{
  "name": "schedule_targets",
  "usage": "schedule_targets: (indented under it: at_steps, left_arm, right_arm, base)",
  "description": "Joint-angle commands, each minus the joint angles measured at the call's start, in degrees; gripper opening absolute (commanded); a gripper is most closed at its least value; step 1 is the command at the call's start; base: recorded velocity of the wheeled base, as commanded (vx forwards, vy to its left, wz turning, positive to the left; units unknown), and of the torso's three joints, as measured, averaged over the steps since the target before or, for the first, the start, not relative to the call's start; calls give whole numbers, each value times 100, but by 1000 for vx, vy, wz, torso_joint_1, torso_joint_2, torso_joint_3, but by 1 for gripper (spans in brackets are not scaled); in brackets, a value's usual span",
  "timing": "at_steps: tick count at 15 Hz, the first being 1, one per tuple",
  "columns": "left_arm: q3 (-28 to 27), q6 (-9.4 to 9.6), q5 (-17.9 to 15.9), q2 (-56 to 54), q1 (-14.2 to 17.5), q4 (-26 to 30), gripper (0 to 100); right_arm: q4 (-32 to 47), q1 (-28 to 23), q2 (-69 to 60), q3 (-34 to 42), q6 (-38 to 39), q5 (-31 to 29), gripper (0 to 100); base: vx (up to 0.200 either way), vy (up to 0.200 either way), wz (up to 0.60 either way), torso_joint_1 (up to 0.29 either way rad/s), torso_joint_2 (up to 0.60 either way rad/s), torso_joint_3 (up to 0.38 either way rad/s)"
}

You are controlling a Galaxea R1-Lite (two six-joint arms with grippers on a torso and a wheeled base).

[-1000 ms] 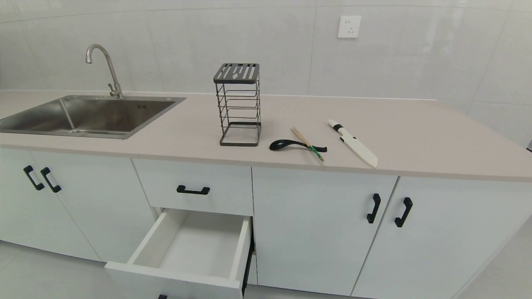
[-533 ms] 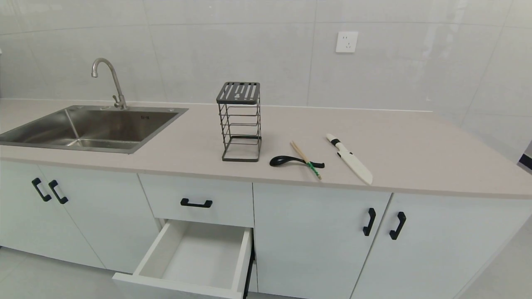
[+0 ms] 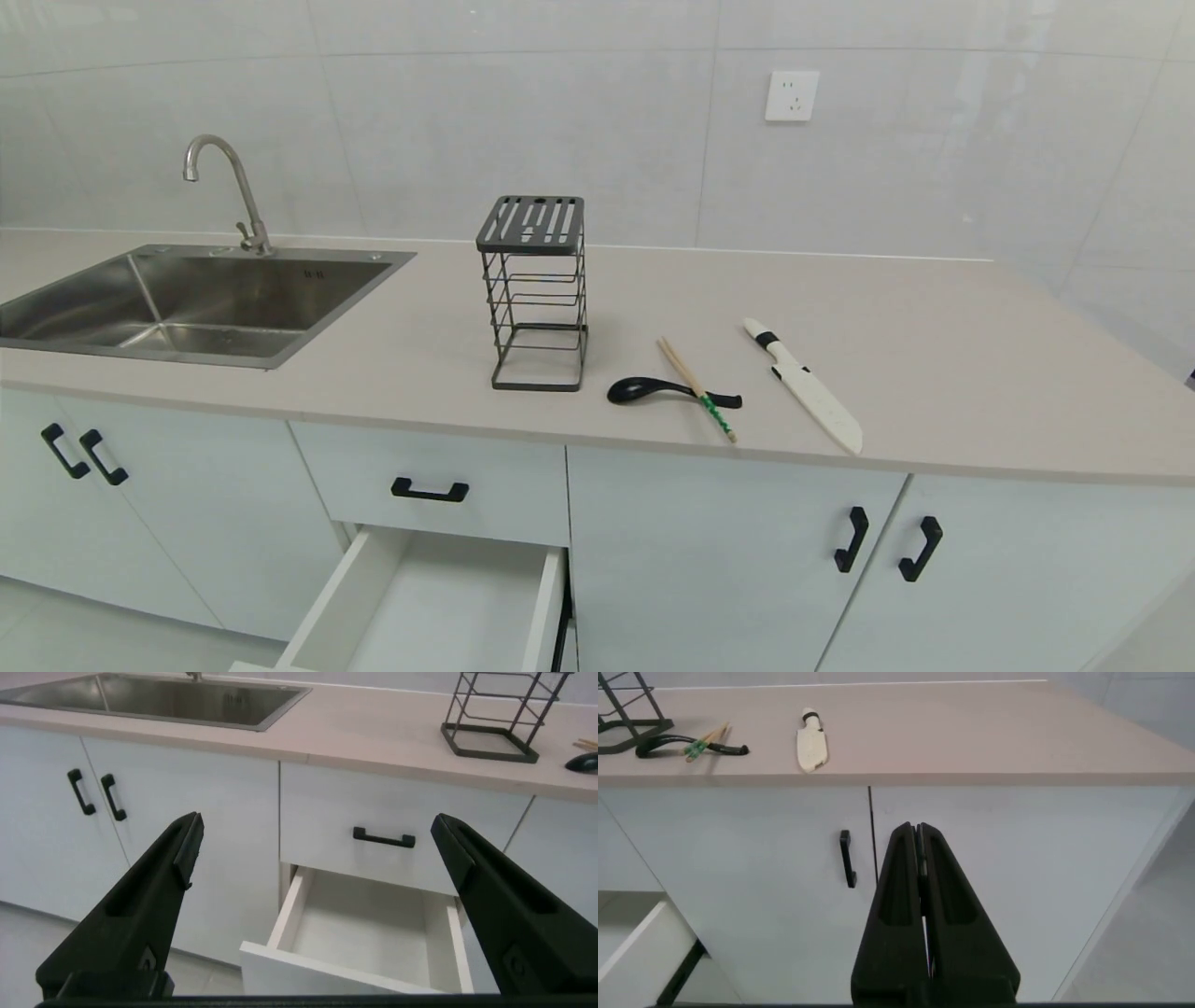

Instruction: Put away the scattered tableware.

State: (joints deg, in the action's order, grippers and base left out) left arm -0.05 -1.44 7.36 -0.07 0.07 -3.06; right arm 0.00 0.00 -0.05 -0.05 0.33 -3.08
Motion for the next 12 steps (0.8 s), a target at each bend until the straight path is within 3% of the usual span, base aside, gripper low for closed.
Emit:
schedule_targets:
  at_steps: [1,7,12]
  left_arm:
    - [-4,-14,2,7,1,-2,100]
    - [5,65,2,7,1,-2,100]
    - [5,100,2,7,10,-10,100]
  right_arm:
    - [0,0,5,5,-7,1,0]
    - [0,0,5,5,2,10,0]
    - [0,0,5,-4,2,1,0]
  base:
    - [0,0,0,0,0,0]
    - [0,0,0,86,-225,-135]
    - [0,0,0,14,-34,-21]
